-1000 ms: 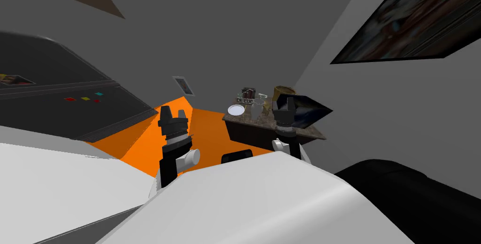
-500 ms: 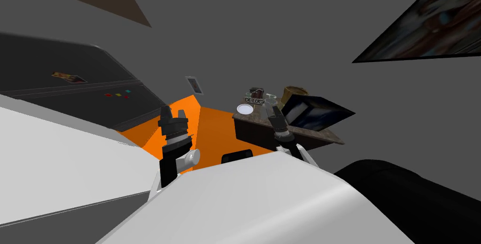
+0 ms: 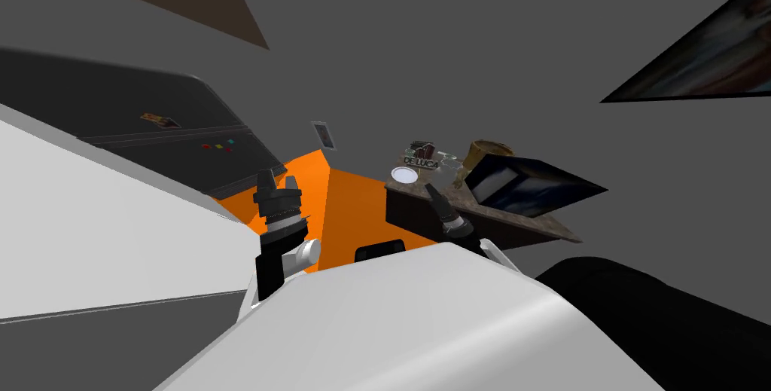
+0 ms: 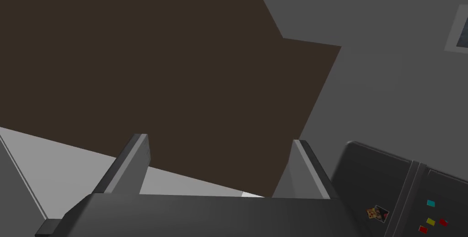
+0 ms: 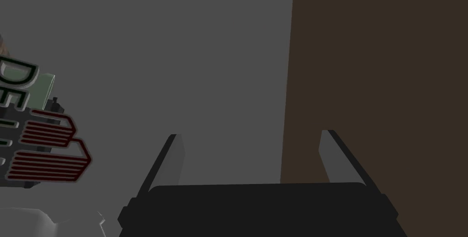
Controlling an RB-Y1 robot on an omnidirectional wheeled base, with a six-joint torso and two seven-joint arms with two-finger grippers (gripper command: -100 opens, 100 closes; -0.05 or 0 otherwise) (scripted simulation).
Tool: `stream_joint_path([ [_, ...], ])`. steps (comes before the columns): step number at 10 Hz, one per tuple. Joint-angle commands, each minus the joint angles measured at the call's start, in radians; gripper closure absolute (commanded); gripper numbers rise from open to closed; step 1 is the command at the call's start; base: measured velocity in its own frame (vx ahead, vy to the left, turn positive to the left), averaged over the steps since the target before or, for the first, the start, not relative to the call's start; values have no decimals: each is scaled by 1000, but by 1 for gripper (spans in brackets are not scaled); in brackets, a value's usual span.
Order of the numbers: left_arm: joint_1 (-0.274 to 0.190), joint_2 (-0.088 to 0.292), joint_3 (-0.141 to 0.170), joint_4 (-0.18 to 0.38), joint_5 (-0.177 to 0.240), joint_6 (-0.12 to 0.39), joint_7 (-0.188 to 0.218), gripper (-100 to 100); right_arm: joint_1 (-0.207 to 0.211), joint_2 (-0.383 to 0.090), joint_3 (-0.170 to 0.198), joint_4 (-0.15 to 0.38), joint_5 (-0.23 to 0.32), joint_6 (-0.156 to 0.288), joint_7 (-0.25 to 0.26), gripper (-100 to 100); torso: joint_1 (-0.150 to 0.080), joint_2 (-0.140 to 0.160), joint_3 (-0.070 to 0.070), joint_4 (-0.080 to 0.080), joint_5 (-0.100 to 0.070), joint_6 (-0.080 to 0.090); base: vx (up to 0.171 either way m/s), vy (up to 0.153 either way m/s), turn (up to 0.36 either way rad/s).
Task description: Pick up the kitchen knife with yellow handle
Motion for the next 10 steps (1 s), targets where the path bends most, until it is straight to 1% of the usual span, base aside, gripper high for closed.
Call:
stream_joint_path([
  [1,0,0,0,0,0,0,0,0,50,-50,-9,23,50,-1,17,-100,0,0,0,0,0,0,14,207,221],
  [2,0,0,0,0,0,0,0,0,64,-67,-9,23,69,-1,17,-100,3,0,0,0,1,0,27,142,92],
  [3,0,0,0,0,0,0,0,0,102,-107,-13,35,101,4,33,-100,0,-1,0,0,0,0,44,118,161],
  [4,0,0,0,0,0,0,0,0,106,-109,-13,35,117,4,33,-100,-2,-1,-1,0,0,0,42,89,93],
  [5,0,0,0,0,0,0,0,0,146,-151,-18,48,158,10,52,-100,-4,-2,-1,0,-1,0,36,105,198],
  [6,0,0,0,0,0,0,0,0,150,-153,-18,48,168,10,52,-100,-4,-1,-1,0,-1,0,31,93,73],
  [7,0,0,0,0,0,0,0,0,195,-197,-25,61,204,15,73,-100,-4,-1,0,0,-1,0,54,117,138],
  [8,0,0,0,0,0,0,0,0,195,-198,-25,61,219,15,73,-100,-3,-2,-1,0,-1,0,44,91,98],
  [9,0,0,0,0,0,0,0,0,229,-243,-34,75,258,21,97,-100,-4,-2,-1,0,-1,0,46,109,202],
  [10,0,0,0,0,0,0,0,0,240,-243,-34,75,271,21,97,-100,-3,-1,-1,0,-1,0,41,78,94],
])
